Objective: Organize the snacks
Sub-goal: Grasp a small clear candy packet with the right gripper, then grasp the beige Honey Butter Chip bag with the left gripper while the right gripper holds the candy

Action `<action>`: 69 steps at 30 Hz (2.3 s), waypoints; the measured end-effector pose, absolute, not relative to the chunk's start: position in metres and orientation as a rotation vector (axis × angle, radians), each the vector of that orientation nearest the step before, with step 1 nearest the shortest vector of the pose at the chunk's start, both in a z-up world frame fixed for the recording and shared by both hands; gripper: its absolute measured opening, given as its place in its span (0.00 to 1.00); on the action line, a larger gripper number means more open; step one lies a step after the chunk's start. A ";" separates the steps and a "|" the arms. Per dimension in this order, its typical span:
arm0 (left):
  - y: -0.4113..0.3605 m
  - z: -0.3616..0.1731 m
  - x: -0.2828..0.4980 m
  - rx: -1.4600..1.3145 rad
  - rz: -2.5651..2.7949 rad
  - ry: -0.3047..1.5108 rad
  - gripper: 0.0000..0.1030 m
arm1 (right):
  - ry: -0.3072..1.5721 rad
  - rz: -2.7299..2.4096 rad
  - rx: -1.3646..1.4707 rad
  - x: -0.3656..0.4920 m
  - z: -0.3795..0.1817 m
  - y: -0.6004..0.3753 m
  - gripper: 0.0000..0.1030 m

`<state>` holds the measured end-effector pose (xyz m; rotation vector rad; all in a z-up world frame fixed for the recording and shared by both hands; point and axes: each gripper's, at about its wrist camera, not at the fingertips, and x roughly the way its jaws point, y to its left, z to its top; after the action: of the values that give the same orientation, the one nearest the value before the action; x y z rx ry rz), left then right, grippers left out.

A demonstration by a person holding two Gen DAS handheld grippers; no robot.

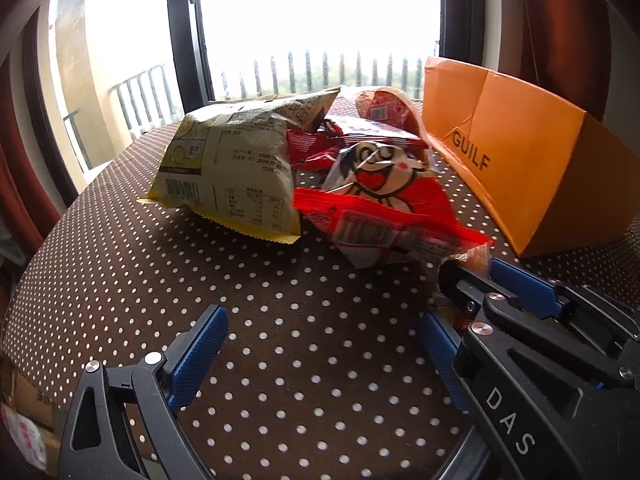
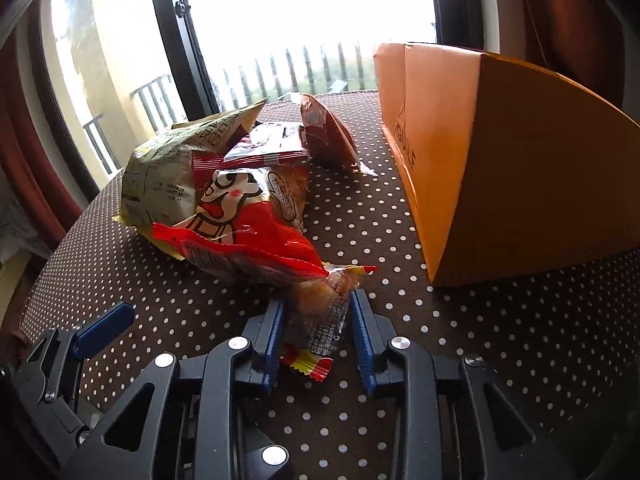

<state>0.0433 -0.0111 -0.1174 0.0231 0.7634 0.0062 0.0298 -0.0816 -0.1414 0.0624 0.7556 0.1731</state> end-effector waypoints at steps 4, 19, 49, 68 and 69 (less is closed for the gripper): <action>-0.019 -0.108 0.036 0.027 -0.007 0.739 0.95 | 0.737 0.171 0.065 0.020 -0.133 -0.085 0.33; -0.011 -0.045 0.043 0.035 0.050 0.620 0.95 | 0.604 0.195 0.054 0.019 -0.074 -0.073 0.33; 0.032 -0.042 0.135 -0.030 0.105 0.728 0.95 | 0.687 0.222 0.033 0.133 -0.064 -0.017 0.33; 0.041 -0.058 0.141 -0.082 0.075 0.769 0.64 | 0.748 0.237 0.025 0.150 -0.075 -0.009 0.33; 0.039 -0.056 0.139 -0.082 0.071 0.769 0.62 | 0.745 0.238 0.025 0.149 -0.074 -0.010 0.33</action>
<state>0.1392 0.0392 -0.0564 -0.0823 0.7688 0.0712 0.1491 -0.0100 -0.0743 0.0247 0.7449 0.2376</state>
